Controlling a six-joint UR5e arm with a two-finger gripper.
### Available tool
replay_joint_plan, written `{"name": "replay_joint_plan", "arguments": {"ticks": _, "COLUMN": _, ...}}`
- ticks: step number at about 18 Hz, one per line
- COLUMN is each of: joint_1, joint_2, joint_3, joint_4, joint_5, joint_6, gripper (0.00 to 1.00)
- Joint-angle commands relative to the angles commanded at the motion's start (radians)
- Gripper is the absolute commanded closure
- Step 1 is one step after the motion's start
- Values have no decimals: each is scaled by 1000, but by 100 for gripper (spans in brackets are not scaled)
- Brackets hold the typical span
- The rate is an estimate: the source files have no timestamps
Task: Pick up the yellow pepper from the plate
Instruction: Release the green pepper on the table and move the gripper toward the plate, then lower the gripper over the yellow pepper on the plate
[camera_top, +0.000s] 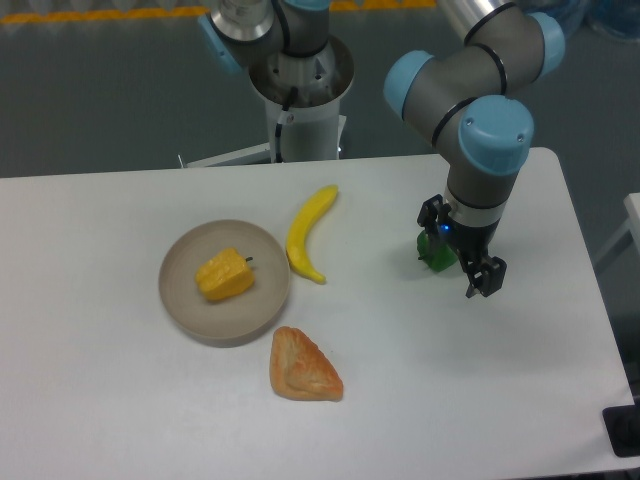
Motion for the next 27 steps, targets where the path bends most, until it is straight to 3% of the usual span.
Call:
{"name": "replay_joint_plan", "arguments": {"ticks": 7, "joint_1": -20, "joint_2": -2, "joint_3": 2, "joint_4": 0, "joint_5": -2, "joint_6": -40, "gripper": 0}}
{"name": "replay_joint_plan", "arguments": {"ticks": 11, "joint_1": -70, "joint_2": 2, "joint_3": -2, "joint_4": 0, "joint_5": -3, "joint_6": -142, "gripper": 0}}
{"name": "replay_joint_plan", "arguments": {"ticks": 16, "joint_1": -165, "joint_2": 14, "joint_3": -41, "joint_4": -3, "joint_5": -3, "joint_6": -267, "gripper": 0}}
{"name": "replay_joint_plan", "arguments": {"ticks": 20, "joint_1": -274, "joint_2": 60, "joint_3": -138, "joint_4": -2, "joint_5": -18, "joint_6": -320, "gripper": 0}}
{"name": "replay_joint_plan", "arguments": {"ticks": 23, "joint_1": -378, "joint_2": 61, "joint_3": -149, "joint_4": 0, "joint_5": -17, "joint_6": -429, "gripper": 0}}
{"name": "replay_joint_plan", "arguments": {"ticks": 27, "joint_1": -465, "joint_2": 63, "joint_3": -172, "joint_4": -2, "joint_5": -18, "joint_6": -497, "gripper": 0}}
